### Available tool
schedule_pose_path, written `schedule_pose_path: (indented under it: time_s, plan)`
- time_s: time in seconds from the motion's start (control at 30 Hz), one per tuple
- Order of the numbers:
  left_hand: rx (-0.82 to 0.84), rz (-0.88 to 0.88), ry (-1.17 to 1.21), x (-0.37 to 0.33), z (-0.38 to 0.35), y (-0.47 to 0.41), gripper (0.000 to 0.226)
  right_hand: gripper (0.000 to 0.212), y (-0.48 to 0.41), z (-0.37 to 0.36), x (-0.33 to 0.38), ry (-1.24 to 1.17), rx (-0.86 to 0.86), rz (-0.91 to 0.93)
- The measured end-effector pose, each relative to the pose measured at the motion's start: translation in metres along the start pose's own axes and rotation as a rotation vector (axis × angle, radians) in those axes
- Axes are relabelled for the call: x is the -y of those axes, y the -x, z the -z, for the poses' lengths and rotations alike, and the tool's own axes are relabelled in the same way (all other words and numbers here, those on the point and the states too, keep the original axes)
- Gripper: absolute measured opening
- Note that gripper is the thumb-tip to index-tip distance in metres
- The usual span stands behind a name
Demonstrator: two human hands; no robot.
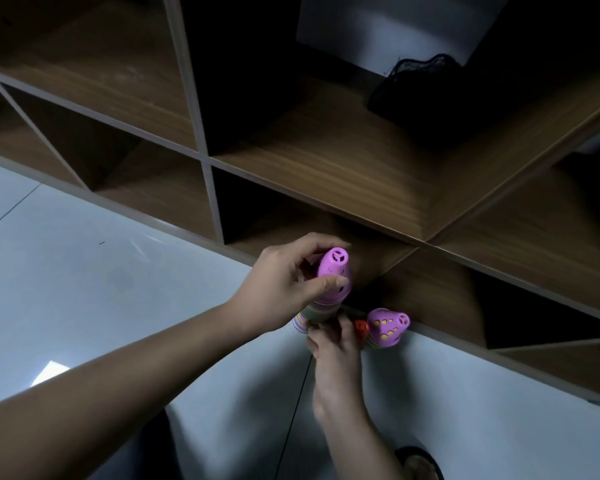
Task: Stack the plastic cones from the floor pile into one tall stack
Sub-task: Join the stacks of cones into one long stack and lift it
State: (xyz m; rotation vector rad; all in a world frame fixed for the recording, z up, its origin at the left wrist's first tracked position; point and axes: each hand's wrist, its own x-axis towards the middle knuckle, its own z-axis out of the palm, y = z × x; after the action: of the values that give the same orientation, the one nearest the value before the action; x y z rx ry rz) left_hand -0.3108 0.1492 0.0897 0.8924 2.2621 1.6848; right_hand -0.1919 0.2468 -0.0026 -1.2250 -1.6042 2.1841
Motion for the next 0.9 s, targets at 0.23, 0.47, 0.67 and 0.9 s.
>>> schedule_pose_path:
  time_s: [0.23,0.47,0.67,0.9]
  plan:
    - [0.204,0.010,-0.217,0.040,-0.022,-0.001,0.042,0.063,-0.009,0.005,-0.023,0.374,0.005,-0.060]
    - [0.049,0.090,-0.165,0.067,0.018,0.014,0.039,0.085,-0.025,-0.005,-0.034,0.467,0.106,-0.104]
    - [-0.104,0.256,-0.004,0.087,0.048,0.038,0.033,0.070,-0.052,-0.025,-0.048,0.665,0.021,-0.111]
    - [-0.179,0.380,0.081,0.093,0.059,0.047,0.029,0.057,-0.070,-0.034,-0.049,0.616,-0.076,-0.118]
